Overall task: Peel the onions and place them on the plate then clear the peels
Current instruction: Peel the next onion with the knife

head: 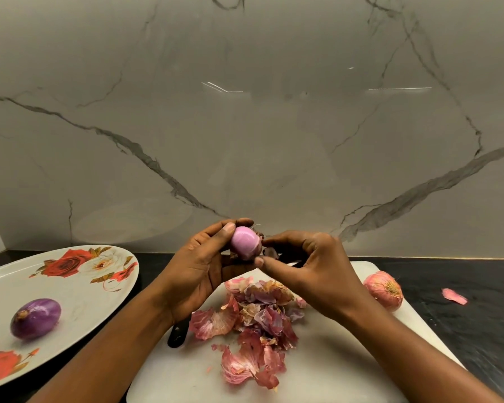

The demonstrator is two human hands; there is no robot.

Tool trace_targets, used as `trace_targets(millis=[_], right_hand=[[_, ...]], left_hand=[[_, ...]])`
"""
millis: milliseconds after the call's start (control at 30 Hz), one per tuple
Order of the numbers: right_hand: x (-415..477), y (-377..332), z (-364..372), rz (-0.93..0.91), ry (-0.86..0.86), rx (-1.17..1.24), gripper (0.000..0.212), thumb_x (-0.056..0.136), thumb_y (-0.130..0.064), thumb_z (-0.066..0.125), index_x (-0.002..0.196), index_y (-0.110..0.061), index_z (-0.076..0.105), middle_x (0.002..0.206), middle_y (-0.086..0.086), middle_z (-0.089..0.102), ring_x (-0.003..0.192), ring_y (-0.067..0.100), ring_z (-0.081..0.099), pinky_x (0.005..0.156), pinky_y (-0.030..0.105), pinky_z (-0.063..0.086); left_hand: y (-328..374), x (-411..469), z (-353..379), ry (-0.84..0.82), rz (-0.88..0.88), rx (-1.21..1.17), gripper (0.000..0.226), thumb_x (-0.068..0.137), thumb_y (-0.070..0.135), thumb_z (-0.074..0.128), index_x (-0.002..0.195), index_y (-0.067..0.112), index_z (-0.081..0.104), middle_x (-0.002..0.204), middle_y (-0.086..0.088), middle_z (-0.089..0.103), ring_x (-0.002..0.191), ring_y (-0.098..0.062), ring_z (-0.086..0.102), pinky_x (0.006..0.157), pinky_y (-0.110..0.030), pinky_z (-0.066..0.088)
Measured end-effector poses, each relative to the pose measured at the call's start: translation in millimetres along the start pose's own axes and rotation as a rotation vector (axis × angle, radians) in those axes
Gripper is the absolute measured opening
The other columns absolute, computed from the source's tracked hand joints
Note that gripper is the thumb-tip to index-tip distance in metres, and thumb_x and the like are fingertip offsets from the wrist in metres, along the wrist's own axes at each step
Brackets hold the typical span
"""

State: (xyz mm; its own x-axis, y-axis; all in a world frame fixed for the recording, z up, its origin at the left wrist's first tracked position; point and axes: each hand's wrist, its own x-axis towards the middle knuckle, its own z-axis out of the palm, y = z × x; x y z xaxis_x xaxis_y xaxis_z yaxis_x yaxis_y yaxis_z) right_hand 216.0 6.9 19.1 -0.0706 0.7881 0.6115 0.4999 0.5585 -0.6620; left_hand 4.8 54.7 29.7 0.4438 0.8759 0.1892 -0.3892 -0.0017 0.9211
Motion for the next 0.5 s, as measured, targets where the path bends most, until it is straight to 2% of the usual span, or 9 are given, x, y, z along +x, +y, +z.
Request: trace_targets(millis=[167, 333, 500], right_hand=[[-0.7, -3.4, 1.6, -0.048, -0.009, -0.037, 0.043, 0.086, -0.033, 0.087, 0.127, -0.024, 0.076, 0.108, -0.015, 0.079, 0.096, 0.000, 0.075, 0.079, 0.019, 0.062], [0.1, -0.9, 1.0, -0.005, 0.007, -0.011, 0.036, 0.089, -0.030, 0.084, 0.123, -0.021, 0.078, 0.104, -0.012, 0.080, 0.093, 0.003, 0.076, 0.078, 0.022, 0.063], [3.7, 1.2, -2.0, 0.084, -0.001, 0.141, 0.034, 0.089, -0.029, 0.083, 0.120, -0.017, 0.080, 0.101, -0.006, 0.082, 0.089, 0.008, 0.079, 0.076, 0.026, 0.064]], left_hand=[[-1.4, -0.1, 0.0, -0.039, -0.018, 0.069, 0.042, 0.100, 0.032, 0.055, 0.132, 0.008, 0.066, 0.129, -0.030, 0.067, 0.103, -0.036, 0.073, 0.086, -0.038, 0.066], [-1.9, -0.6, 0.4, -0.088, -0.025, 0.134, 0.046, 0.099, 0.033, 0.056, 0.135, 0.005, 0.059, 0.127, -0.026, 0.070, 0.108, -0.040, 0.074, 0.091, -0.044, 0.064], [-1.5, -0.1, 0.6, -0.096, -0.022, 0.203, 0.050, 0.090, 0.023, 0.068, 0.136, 0.007, 0.053, 0.121, -0.025, 0.074, 0.112, -0.041, 0.074, 0.091, -0.041, 0.064]])
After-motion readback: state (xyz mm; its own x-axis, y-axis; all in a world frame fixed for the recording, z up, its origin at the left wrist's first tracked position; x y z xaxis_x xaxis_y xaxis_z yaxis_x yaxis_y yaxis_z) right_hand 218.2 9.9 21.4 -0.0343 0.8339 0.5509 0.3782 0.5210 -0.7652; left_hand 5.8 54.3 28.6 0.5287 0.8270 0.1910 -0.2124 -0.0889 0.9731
